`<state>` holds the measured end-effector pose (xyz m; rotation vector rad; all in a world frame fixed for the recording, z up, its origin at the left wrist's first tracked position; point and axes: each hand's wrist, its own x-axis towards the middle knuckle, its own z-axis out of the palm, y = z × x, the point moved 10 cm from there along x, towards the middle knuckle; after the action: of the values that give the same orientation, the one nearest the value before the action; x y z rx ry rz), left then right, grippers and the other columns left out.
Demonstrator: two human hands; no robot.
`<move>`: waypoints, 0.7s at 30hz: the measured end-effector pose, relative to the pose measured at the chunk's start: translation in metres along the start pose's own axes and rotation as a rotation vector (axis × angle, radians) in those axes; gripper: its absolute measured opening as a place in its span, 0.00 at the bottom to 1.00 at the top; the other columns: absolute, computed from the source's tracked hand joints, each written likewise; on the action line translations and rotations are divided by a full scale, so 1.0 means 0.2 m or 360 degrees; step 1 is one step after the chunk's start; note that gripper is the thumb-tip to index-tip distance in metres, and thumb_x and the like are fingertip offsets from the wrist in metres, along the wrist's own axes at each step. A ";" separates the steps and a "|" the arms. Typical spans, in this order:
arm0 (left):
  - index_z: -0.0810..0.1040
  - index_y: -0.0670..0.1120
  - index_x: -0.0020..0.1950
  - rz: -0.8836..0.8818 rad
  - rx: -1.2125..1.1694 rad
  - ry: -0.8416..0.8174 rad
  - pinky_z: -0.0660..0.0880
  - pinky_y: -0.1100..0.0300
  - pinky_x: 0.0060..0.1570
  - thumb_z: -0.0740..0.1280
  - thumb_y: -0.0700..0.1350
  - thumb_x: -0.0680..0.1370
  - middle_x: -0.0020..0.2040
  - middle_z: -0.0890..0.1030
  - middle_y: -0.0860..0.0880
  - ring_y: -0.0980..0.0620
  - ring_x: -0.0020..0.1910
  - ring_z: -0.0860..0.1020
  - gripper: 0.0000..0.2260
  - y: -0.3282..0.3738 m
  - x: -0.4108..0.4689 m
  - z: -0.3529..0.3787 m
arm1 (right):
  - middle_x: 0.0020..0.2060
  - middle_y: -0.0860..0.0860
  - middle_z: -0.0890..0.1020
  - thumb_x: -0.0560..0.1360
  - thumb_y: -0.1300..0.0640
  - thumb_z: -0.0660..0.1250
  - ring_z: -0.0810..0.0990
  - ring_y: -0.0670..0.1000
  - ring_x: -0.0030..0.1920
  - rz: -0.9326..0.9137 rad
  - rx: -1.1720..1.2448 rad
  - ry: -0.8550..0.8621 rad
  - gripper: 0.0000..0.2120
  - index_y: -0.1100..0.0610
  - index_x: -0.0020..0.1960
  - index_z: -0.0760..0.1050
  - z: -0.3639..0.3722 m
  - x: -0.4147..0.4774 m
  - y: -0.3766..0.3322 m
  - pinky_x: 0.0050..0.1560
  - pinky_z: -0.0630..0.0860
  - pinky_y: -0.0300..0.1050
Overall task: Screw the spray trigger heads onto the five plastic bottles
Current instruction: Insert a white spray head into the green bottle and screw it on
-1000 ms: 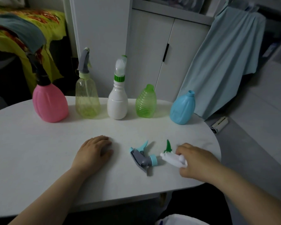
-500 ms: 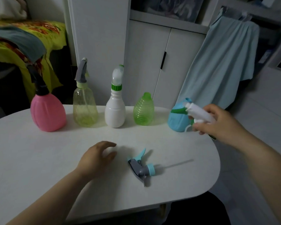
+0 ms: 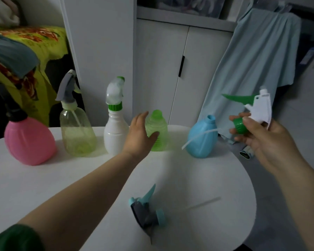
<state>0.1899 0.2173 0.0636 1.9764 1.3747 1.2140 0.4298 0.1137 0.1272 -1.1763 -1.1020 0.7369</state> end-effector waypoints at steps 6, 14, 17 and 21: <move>0.59 0.42 0.69 -0.0256 -0.0174 -0.0041 0.60 0.60 0.63 0.74 0.45 0.65 0.68 0.67 0.41 0.45 0.67 0.65 0.37 -0.12 0.16 0.17 | 0.31 0.45 0.85 0.73 0.66 0.57 0.81 0.43 0.30 -0.0008 0.0198 0.0009 0.09 0.55 0.42 0.72 -0.05 0.09 0.00 0.34 0.78 0.34; 0.74 0.42 0.53 -0.0253 -0.0274 0.0074 0.63 0.69 0.39 0.74 0.45 0.66 0.47 0.75 0.49 0.53 0.48 0.72 0.19 -0.16 0.21 0.14 | 0.30 0.46 0.84 0.74 0.65 0.55 0.80 0.43 0.30 0.0026 0.0319 0.0070 0.09 0.55 0.40 0.71 -0.07 0.14 0.05 0.36 0.79 0.35; 0.75 0.43 0.50 -0.0198 -0.0333 0.0004 0.65 0.69 0.41 0.74 0.43 0.65 0.45 0.76 0.50 0.53 0.48 0.73 0.16 -0.13 0.13 0.11 | 0.29 0.46 0.83 0.74 0.66 0.55 0.80 0.43 0.31 0.0040 0.0361 0.0051 0.10 0.55 0.41 0.71 -0.05 0.13 0.03 0.38 0.80 0.35; 0.75 0.46 0.49 -0.0176 -0.0333 -0.0076 0.65 0.71 0.43 0.75 0.42 0.64 0.45 0.76 0.52 0.54 0.48 0.74 0.16 -0.13 -0.01 0.02 | 0.27 0.45 0.81 0.73 0.69 0.55 0.81 0.44 0.31 0.0038 0.0355 -0.0035 0.10 0.56 0.41 0.70 0.02 0.09 -0.02 0.38 0.79 0.35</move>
<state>0.1796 0.2266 0.0417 1.7517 1.2610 1.1992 0.4313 0.1312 0.1366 -0.9953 -0.9974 0.8692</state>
